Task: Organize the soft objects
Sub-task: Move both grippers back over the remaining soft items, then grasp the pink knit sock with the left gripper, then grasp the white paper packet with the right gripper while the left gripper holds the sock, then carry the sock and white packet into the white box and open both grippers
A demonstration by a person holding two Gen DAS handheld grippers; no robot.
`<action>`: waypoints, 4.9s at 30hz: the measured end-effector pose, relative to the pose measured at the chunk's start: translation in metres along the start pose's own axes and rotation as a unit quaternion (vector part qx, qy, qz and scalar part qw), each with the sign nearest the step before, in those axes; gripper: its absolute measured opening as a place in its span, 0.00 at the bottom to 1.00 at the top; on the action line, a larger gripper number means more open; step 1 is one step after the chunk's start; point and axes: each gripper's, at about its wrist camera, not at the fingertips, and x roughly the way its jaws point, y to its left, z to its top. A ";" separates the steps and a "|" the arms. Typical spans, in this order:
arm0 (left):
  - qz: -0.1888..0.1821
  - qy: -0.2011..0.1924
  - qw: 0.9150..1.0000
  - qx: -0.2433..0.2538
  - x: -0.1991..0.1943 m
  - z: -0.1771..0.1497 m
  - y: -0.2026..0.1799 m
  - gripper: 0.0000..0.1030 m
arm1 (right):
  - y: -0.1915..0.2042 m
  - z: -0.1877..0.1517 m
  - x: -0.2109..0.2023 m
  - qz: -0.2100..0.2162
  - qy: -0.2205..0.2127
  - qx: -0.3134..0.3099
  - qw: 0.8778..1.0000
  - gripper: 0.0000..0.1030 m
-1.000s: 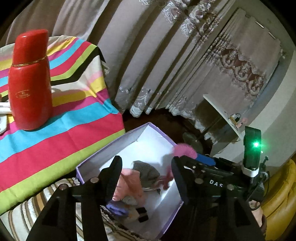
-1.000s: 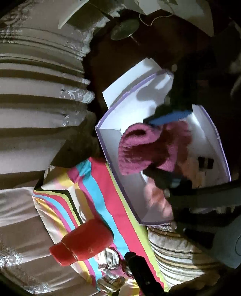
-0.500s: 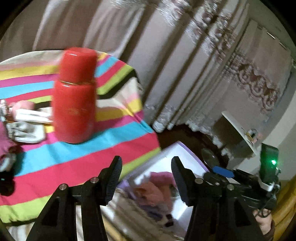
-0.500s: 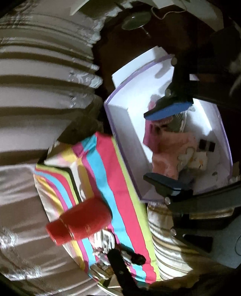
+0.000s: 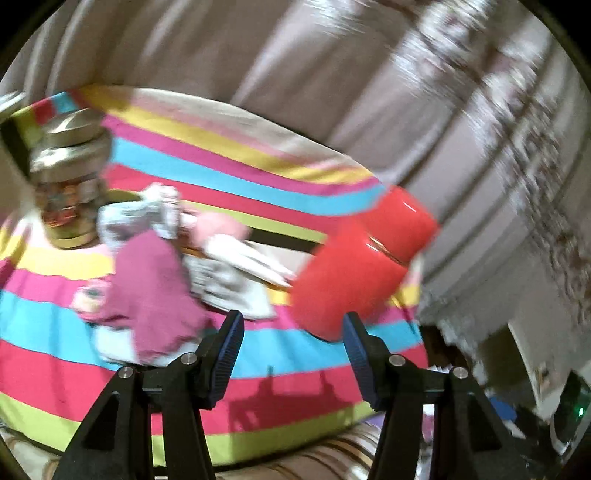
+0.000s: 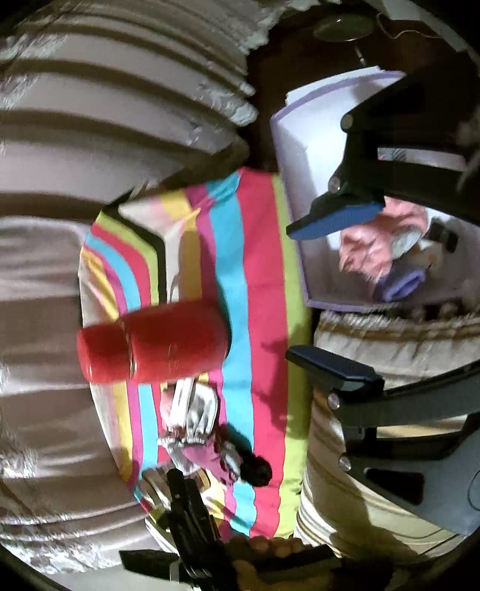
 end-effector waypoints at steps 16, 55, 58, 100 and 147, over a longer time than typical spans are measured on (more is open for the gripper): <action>0.036 0.032 0.989 -0.137 0.048 0.047 0.119 0.55 | 0.081 0.037 0.064 0.059 0.023 -0.067 0.996 0.61; 0.097 -0.045 0.988 -0.109 0.012 0.028 0.144 0.13 | 0.215 0.111 0.178 0.009 0.029 -0.221 0.975 0.62; 0.095 -0.052 0.988 -0.113 0.009 0.028 0.145 0.13 | 0.228 0.123 0.203 -0.028 0.032 -0.273 0.961 0.62; 0.088 -0.050 0.989 -0.112 0.014 0.022 0.144 0.13 | 0.218 0.129 0.238 0.003 0.076 -0.283 0.956 0.39; -0.097 0.064 0.992 0.038 0.005 -0.078 -0.098 0.13 | -0.013 -0.007 0.060 -0.014 0.034 0.030 0.999 0.39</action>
